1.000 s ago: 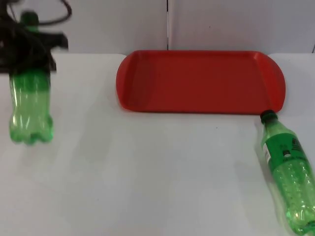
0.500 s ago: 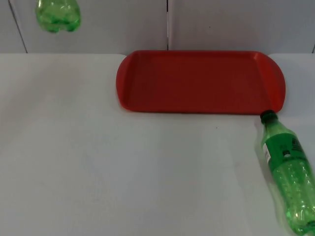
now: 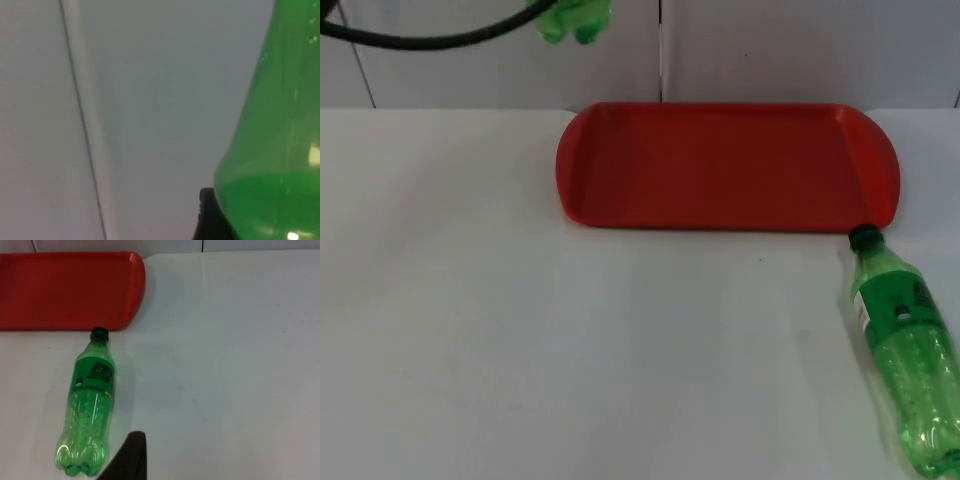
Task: Place the bottle upright on the tray.
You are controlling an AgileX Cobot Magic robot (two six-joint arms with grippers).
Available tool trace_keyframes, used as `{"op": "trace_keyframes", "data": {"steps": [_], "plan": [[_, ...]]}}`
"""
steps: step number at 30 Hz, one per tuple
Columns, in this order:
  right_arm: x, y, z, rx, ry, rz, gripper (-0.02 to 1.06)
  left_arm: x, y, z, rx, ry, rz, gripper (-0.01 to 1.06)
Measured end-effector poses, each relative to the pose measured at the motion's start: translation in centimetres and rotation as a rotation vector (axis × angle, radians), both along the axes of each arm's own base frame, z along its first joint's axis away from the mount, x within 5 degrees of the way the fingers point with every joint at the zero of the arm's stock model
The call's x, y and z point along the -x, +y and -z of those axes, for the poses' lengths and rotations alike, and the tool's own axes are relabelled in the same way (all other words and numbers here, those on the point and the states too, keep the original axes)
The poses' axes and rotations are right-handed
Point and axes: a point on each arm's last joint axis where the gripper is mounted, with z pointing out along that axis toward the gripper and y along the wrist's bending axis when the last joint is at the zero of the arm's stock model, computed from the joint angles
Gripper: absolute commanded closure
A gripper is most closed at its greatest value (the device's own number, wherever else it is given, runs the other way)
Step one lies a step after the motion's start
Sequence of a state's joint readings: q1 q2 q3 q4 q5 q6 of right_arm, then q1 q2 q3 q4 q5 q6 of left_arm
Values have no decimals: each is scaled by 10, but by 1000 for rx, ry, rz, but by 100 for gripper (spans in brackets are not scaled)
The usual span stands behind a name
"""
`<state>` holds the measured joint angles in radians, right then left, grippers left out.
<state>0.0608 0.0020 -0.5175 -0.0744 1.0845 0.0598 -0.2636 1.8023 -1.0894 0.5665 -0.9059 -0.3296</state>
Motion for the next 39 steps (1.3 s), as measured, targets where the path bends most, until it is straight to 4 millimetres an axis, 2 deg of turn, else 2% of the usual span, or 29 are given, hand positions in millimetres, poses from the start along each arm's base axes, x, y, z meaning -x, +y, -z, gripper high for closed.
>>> {"op": "trace_keyframes", "data": {"steps": [2,6,7,11,20,24,36,39], "plan": [[0,0,0,0,0,0,0,-4,-2,5,1,-4,10,105],[0,0,0,0,0,0,0,-23,-8,29,-2,13,26,105],[0,0,0,0,0,0,0,-23,-8,29,-2,13,26,105],[0,0,0,0,0,0,0,-43,-14,53,-11,44,26,105],[0,0,0,0,0,0,0,-71,-21,85,-15,65,25,105],[0,0,0,0,0,0,0,-87,-25,105,-17,74,25,105],[0,0,0,0,0,0,0,-111,-34,136,95,57,54,105],[0,0,0,0,0,0,0,-118,-42,151,110,56,71,105]]}}
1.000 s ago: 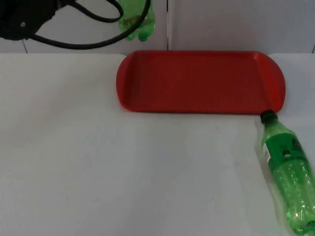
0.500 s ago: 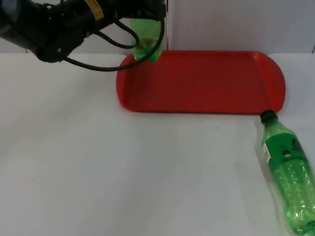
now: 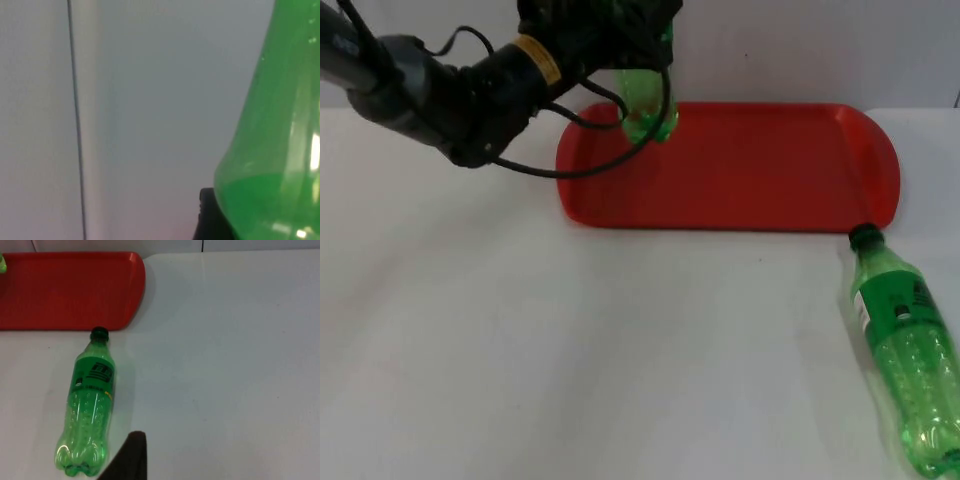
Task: Place the bottle upright on the tray.
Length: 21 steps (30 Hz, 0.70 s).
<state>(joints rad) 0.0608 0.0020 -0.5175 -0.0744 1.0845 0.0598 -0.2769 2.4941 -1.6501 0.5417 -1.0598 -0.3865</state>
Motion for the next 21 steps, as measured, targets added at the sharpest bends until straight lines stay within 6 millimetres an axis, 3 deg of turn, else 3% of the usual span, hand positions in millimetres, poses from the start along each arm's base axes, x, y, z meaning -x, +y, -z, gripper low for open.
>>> {"op": "trace_keyframes", "data": {"steps": [13,21], "plan": [[0,0,0,0,0,0,0,-7,-35,35,-77,-1,38,105],[0,0,0,0,0,0,0,-6,-40,51,-101,2,44,105]]}}
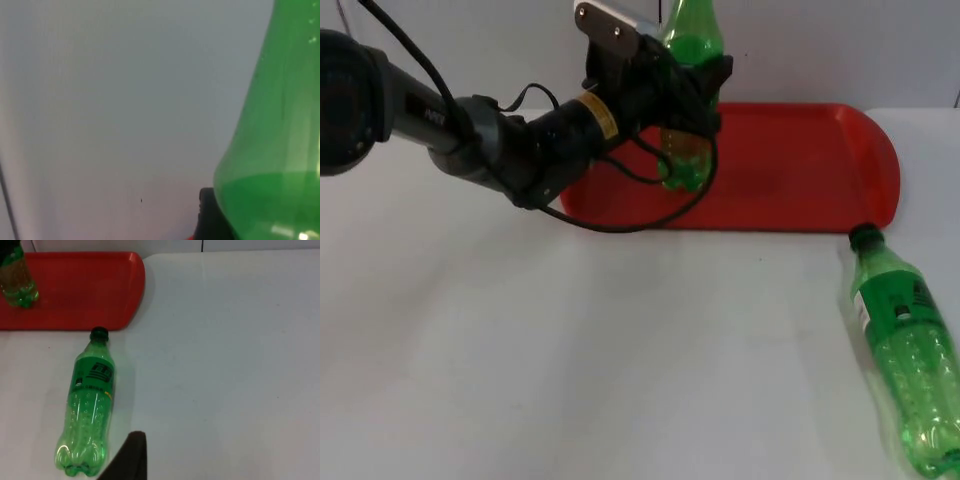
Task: Place the bottle upright on the tray.
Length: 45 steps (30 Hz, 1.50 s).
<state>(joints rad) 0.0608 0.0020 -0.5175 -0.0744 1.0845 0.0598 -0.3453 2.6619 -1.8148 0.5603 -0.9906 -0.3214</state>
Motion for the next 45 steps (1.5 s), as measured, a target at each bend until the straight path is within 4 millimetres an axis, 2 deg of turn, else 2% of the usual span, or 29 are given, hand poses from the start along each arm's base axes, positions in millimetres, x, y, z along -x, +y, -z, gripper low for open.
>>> {"op": "trace_keyframes", "data": {"steps": [14,15,17,18,23,24,27,45], "plan": [[0,0,0,0,0,0,0,0,0,4,-12,6,3,103],[0,0,0,0,0,0,0,0,0,4,-14,5,4,100],[0,0,0,0,0,0,0,1,0,4,-16,4,6,85],[0,0,0,0,0,0,0,1,-1,4,-17,4,8,85],[0,0,0,0,0,0,0,1,-1,4,-17,4,8,33],[0,0,0,0,0,0,0,1,-1,4,-17,4,8,33],[0,0,0,0,0,0,0,1,-1,4,-15,5,8,20],[0,0,0,0,0,0,0,1,-1,4,-2,11,14,19]]}}
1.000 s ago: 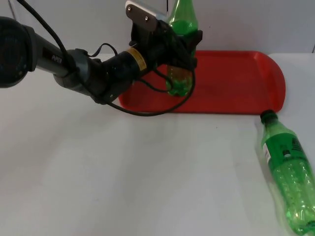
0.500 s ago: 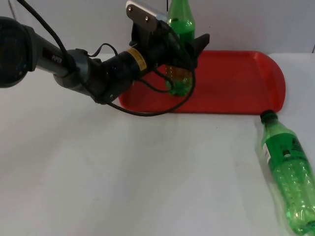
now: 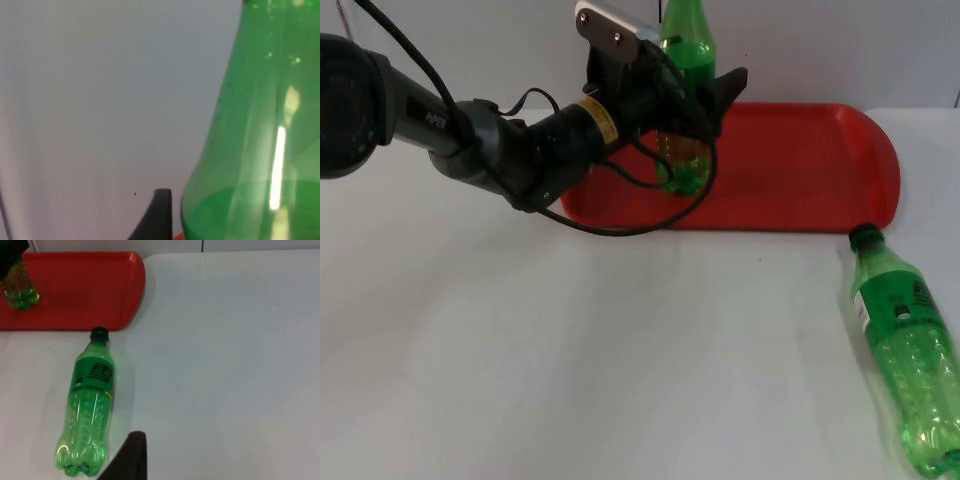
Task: Place the bottle upright on the tray.
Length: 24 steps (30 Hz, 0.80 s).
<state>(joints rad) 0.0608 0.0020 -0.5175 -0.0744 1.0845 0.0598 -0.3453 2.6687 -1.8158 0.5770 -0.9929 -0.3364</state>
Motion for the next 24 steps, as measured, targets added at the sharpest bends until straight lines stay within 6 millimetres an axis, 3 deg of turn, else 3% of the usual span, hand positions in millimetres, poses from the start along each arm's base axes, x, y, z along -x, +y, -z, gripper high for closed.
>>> {"op": "trace_keyframes", "data": {"steps": [2,4,5,17,24], "plan": [[0,0,0,0,0,0,0,0,0,0,0,0,0,16],[0,0,0,0,0,0,0,0,0,0,0,0,0,1],[0,0,0,0,0,0,0,0,0,0,0,0,0,0],[0,0,0,0,0,0,0,2,0,1,-18,23,61,0],[0,0,0,0,0,0,0,-2,10,-11,-11,67,78,0]]}}
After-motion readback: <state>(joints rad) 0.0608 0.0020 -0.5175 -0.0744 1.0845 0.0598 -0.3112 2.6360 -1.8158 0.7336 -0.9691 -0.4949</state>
